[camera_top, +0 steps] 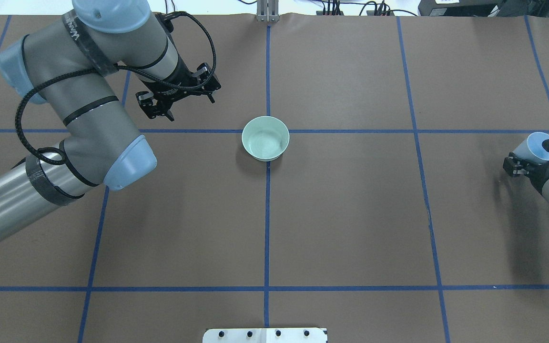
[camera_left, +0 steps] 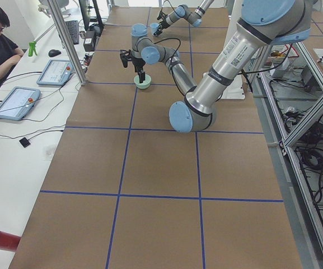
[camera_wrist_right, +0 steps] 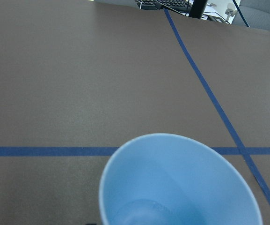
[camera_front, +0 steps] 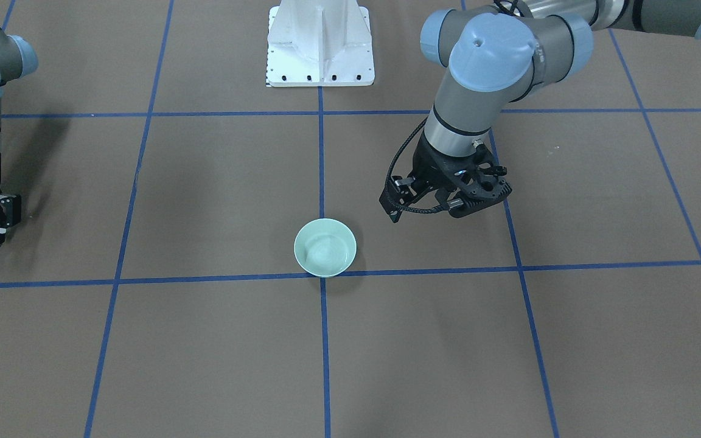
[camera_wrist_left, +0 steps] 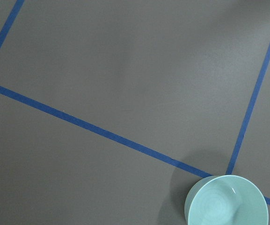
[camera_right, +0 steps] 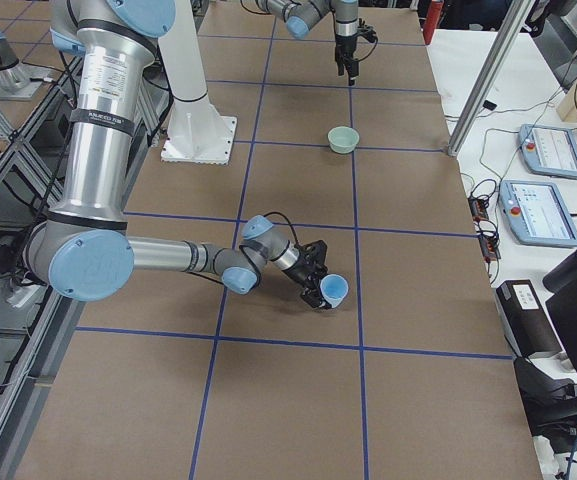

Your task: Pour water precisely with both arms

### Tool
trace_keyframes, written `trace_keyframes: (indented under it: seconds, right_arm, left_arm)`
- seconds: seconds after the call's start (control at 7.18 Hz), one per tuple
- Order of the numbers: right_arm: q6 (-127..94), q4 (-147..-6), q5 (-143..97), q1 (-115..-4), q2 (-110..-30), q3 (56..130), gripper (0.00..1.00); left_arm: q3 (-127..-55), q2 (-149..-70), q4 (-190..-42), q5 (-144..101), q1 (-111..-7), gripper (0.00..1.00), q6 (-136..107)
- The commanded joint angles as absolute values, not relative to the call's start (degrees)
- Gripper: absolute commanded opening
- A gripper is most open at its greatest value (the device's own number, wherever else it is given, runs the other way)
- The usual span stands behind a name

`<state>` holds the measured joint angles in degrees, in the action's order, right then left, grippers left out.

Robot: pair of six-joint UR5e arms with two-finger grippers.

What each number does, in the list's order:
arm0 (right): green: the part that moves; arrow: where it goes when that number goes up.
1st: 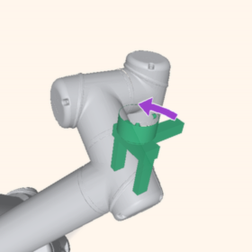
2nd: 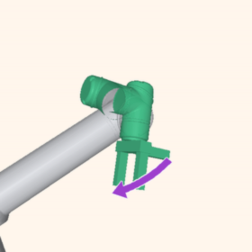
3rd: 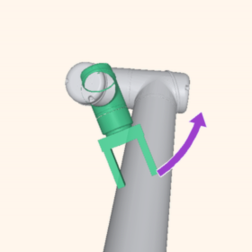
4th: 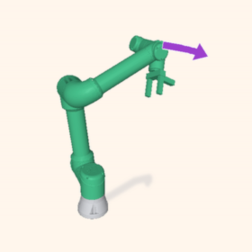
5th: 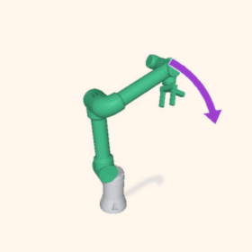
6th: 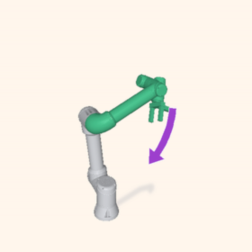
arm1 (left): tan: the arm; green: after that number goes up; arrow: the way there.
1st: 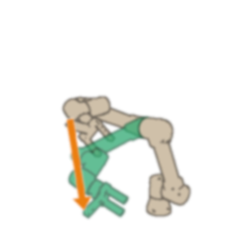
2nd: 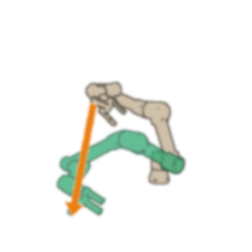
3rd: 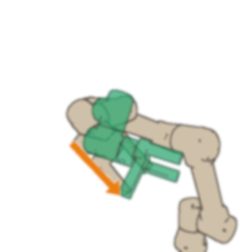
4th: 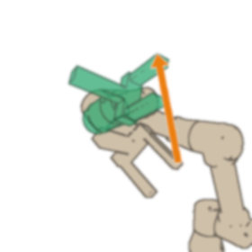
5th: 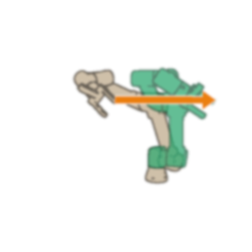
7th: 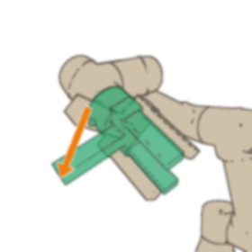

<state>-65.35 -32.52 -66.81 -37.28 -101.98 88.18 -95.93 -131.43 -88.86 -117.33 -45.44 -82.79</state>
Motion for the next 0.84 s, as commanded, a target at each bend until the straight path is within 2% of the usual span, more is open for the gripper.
trace_keyframes:
  seconds: [0.0, 0.28, 0.56, 0.7]
  right_arm:
    - [-63.91, -32.52, -66.97, -38.49, -101.95, 88.24, 0.84]
    - [-63.28, -32.52, -67.06, -39.2, -101.95, 88.15, 0.84]
    - [-63.37, -32.61, -66.97, -39.46, -101.87, 88.07, 0.7]
    - [-63.28, -32.61, -67.41, -39.81, -101.6, 88.07, 0.41]
  left_arm:
    - [-95.89, -131.4, -88.86, -117.33, -45.35, 1.0, -82.79]
    - [-95.98, -131.48, -88.86, -117.33, -45.35, 1.0, -82.88]
    - [-95.89, -131.4, -88.86, -117.33, -45.26, 1.0, -82.88]
    - [-95.89, -131.48, -88.86, -117.33, -45.26, 1.0, -82.88]
